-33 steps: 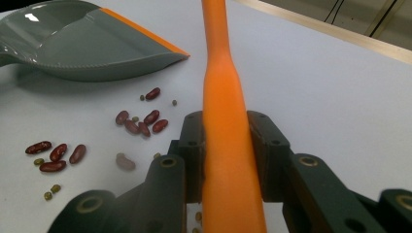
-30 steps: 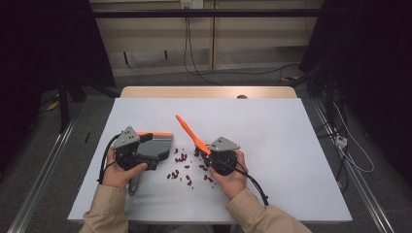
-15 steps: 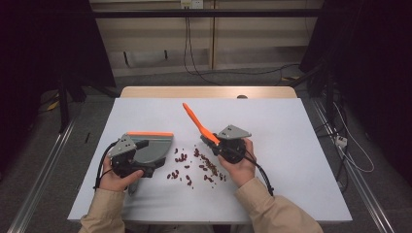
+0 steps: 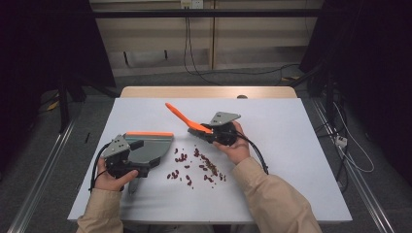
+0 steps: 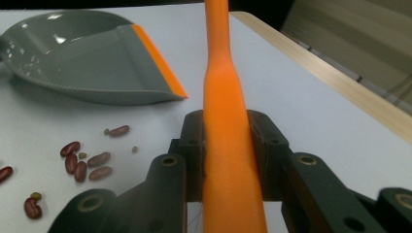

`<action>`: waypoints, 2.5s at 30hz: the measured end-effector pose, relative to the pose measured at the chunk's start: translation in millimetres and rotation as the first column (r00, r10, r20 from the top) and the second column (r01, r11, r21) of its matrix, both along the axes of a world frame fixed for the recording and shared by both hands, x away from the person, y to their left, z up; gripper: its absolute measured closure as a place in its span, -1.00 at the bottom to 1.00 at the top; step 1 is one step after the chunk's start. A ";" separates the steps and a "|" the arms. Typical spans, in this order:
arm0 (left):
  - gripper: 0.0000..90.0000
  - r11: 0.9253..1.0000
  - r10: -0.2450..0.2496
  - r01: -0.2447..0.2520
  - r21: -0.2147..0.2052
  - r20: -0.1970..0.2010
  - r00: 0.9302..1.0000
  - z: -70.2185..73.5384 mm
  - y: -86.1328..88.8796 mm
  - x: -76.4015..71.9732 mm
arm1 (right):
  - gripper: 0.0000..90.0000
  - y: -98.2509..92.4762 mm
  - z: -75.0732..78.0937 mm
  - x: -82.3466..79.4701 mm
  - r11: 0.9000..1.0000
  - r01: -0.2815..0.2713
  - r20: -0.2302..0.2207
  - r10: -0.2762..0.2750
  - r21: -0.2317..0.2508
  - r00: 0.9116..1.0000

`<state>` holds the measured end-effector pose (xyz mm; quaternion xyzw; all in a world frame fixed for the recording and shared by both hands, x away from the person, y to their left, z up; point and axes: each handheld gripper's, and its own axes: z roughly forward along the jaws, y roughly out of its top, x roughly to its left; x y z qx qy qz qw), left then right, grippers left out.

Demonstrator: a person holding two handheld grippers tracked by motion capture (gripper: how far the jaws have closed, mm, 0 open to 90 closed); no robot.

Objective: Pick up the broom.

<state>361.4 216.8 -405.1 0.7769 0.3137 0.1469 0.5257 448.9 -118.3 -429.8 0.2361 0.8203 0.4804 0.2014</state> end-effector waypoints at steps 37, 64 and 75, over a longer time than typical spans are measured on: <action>-0.83 0.998 0.061 -0.060 0.011 -0.018 0.998 -7.0 24.7 -1.1 | 0.56 15.7 -7.2 -48.3 0.948 -0.320 -0.073 0.319 0.001 0.945; -0.84 0.998 0.069 -0.069 0.014 -0.022 0.997 -8.4 26.7 0.7 | 0.58 34.9 -5.8 -12.2 0.954 -0.297 -0.074 0.300 0.039 0.951; -0.83 0.997 0.074 -0.074 0.009 -0.019 0.997 -7.3 26.8 -0.3 | 0.58 29.9 -2.3 -24.5 0.931 -0.364 -0.104 0.363 0.012 0.926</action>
